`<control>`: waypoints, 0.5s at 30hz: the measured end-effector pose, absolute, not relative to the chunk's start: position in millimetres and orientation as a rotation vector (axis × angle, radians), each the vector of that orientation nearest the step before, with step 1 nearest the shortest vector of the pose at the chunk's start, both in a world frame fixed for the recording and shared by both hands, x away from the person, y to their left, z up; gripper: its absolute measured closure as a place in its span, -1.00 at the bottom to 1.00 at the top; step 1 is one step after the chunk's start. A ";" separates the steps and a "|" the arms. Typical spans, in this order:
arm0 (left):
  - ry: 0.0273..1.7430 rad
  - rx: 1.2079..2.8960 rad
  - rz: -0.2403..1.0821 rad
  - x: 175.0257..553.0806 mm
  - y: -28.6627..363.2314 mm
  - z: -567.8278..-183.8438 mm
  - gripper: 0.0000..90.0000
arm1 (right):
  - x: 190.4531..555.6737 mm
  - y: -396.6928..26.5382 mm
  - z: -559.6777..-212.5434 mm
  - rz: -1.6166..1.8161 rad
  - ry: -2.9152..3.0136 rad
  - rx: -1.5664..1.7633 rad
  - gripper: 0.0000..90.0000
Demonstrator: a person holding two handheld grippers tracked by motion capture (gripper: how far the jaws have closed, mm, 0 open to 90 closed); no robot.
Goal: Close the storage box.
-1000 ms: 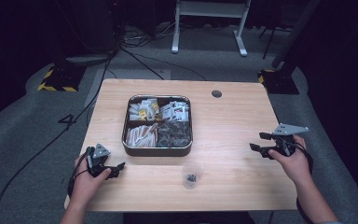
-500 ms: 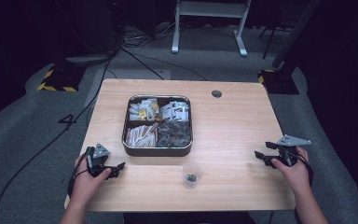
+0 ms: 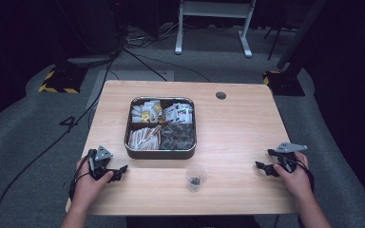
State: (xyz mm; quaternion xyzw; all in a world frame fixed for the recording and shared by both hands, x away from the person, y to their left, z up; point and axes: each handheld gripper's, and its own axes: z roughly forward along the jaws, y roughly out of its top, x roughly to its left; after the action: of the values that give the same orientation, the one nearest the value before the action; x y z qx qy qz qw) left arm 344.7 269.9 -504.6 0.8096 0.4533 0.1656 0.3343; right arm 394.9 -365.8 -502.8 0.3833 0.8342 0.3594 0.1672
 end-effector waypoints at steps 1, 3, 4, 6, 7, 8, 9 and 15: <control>1.181 2.116 0.433 344.7 270.0 -504.5 -0.69 | 395.8 -365.5 -503.6 1.029 2.374 1.089 -0.74; 1.181 2.116 0.433 344.7 270.0 -504.5 -0.69 | 396.6 -365.1 -503.8 1.028 2.382 1.084 -0.79; 1.181 2.117 0.433 344.8 270.0 -504.5 -0.69 | 398.5 -363.2 -504.4 1.023 2.401 1.065 -0.87; 1.180 2.116 0.433 345.0 269.9 -504.6 -0.70 | 399.1 -361.5 -504.5 1.018 2.403 1.072 -0.90; 1.180 2.116 0.433 345.0 269.9 -504.6 -0.70 | 399.1 -361.5 -504.5 1.018 2.403 1.072 -0.90; 1.182 2.117 0.428 345.0 269.7 -504.5 -0.70 | 399.1 -361.2 -504.6 1.017 2.402 1.072 -0.90; 1.182 2.119 0.429 345.0 269.6 -504.5 -0.70 | 399.1 -360.9 -504.5 1.011 2.400 1.073 -0.91; 1.178 2.125 0.432 344.9 269.8 -504.3 -0.70 | 399.2 -360.3 -504.6 1.010 2.396 1.076 -0.91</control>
State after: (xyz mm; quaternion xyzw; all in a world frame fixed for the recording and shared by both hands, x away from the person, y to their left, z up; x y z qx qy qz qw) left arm 344.9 269.8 -504.3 0.8127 0.4505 0.1654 0.3304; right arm 399.2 -360.3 -504.6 0.3773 0.8400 0.3543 0.1631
